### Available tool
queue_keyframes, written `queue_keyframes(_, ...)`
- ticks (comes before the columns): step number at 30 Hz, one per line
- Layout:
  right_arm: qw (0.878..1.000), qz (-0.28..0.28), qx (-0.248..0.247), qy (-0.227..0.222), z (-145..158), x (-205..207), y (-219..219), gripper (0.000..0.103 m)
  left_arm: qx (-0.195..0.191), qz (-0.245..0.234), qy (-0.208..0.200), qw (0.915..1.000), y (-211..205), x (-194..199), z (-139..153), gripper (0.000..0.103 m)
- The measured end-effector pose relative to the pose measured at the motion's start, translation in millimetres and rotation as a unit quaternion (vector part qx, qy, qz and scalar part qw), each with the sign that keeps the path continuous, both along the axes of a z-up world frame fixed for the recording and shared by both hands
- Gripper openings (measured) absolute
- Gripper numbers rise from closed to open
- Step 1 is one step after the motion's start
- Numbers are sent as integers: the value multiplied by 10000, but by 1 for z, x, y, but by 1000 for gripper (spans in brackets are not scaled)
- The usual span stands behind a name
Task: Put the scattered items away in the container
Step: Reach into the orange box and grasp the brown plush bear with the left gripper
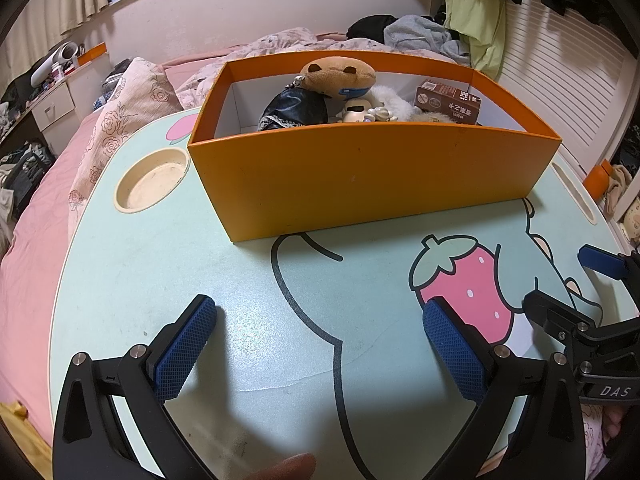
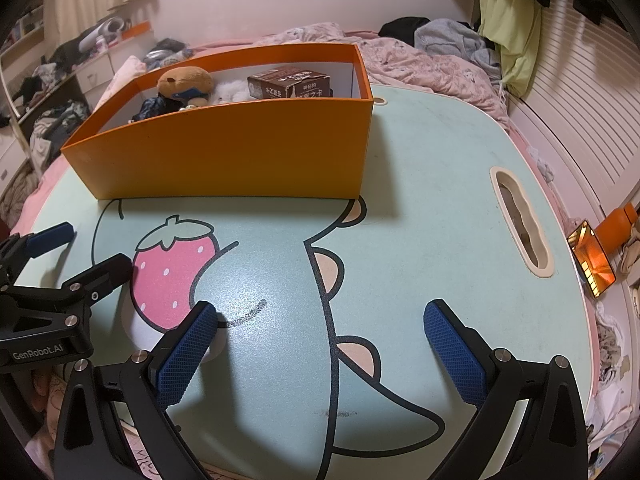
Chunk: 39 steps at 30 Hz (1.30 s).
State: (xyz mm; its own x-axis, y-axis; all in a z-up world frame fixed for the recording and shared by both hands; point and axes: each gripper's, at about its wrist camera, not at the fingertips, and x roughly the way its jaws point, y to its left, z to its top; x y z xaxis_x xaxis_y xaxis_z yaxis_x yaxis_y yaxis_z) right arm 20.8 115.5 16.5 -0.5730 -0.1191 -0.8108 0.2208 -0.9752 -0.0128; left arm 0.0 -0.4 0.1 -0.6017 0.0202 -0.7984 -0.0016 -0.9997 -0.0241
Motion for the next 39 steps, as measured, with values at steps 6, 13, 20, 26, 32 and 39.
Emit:
queue_keyframes(6, 10000, 0, 0, 2, 0, 0, 1, 103, -22, -25, -100, 9999, 5, 3, 2, 103)
queue_keyframes(13, 10000, 3, -8, 2, -1, -1, 4, 103, 67, -54, -148, 9999, -1, -3, 2, 102)
queue_keyframes(20, 10000, 4, -20, -1, 0, -2, 6, 103, 343, -205, 856, 9955, -15, 6, 82, 88)
queue_keyframes(26, 10000, 8, -21, 2, 0, -2, 6, 103, 239, -549, 284, 9978, 2, -82, 98, 72)
queue_keyframes(32, 10000, 12, -21, 5, 0, 0, 6, 103, 177, -19, -252, 9995, 15, -156, 70, 72)
queue_keyframes(39, 10000, 11, -23, 9, 0, 1, 6, 103, 70, 26, -600, 9982, 10, -169, 49, 48)
